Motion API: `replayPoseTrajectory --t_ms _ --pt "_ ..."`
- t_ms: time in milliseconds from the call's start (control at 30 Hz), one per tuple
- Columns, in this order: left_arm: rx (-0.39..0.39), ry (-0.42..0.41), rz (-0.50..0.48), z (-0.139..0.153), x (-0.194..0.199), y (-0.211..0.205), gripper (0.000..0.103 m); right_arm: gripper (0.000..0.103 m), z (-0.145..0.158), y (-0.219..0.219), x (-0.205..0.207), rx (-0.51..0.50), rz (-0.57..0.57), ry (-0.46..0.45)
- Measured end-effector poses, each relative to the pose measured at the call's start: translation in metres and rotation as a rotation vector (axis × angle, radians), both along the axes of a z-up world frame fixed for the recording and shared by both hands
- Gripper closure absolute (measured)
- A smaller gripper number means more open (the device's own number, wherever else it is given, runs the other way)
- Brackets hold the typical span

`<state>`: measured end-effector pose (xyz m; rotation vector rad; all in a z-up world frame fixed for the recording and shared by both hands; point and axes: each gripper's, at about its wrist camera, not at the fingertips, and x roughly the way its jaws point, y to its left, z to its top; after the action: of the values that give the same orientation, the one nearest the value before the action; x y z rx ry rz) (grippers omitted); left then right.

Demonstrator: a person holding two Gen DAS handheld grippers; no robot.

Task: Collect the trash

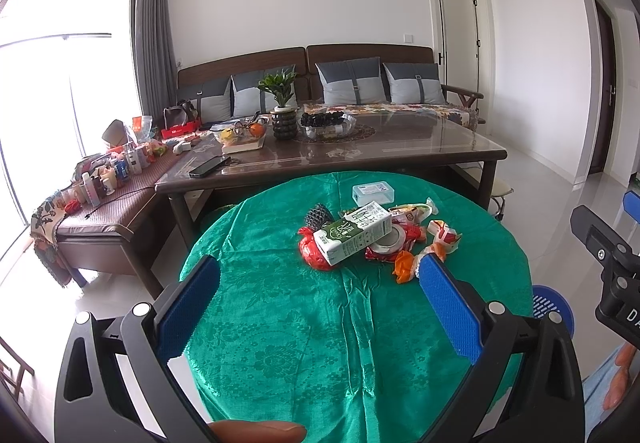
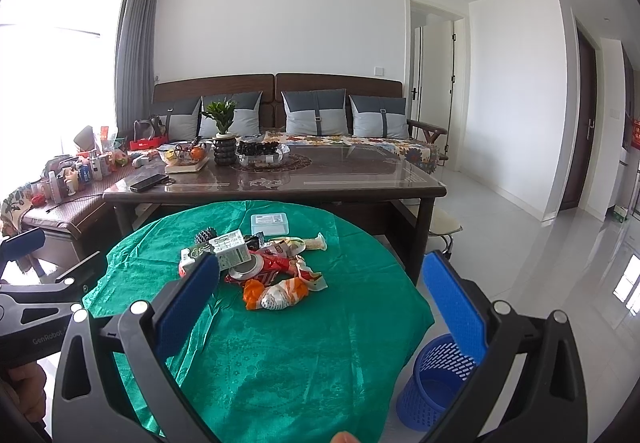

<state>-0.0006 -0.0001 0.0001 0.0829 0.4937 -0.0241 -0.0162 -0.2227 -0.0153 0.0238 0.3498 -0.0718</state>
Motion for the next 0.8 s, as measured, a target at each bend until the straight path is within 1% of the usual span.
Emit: replayPoseTrajectory --t_ms 167,433,567,700,800 --pt "0.001 0.003 -0.001 -0.001 0.0 0.0 0.004 0.005 0.002 -0.003 -0.001 -0.001 -0.002 0.0" --pt "-0.007 0.002 -0.019 -0.006 0.001 0.003 0.004 0.005 -0.009 -0.003 0.006 -0.004 -0.01 0.004" --pt "0.009 0.01 -0.022 -0.016 0.009 0.009 0.004 0.005 -0.013 -0.002 0.008 -0.006 -0.011 0.009" --pt "-0.033 0.058 -0.033 -0.03 0.025 0.021 0.004 0.005 -0.022 0.003 0.018 -0.014 -0.014 0.028" --pt "-0.036 0.102 -0.037 -0.045 0.038 0.027 0.004 0.005 -0.031 0.005 0.028 -0.009 -0.007 0.049"
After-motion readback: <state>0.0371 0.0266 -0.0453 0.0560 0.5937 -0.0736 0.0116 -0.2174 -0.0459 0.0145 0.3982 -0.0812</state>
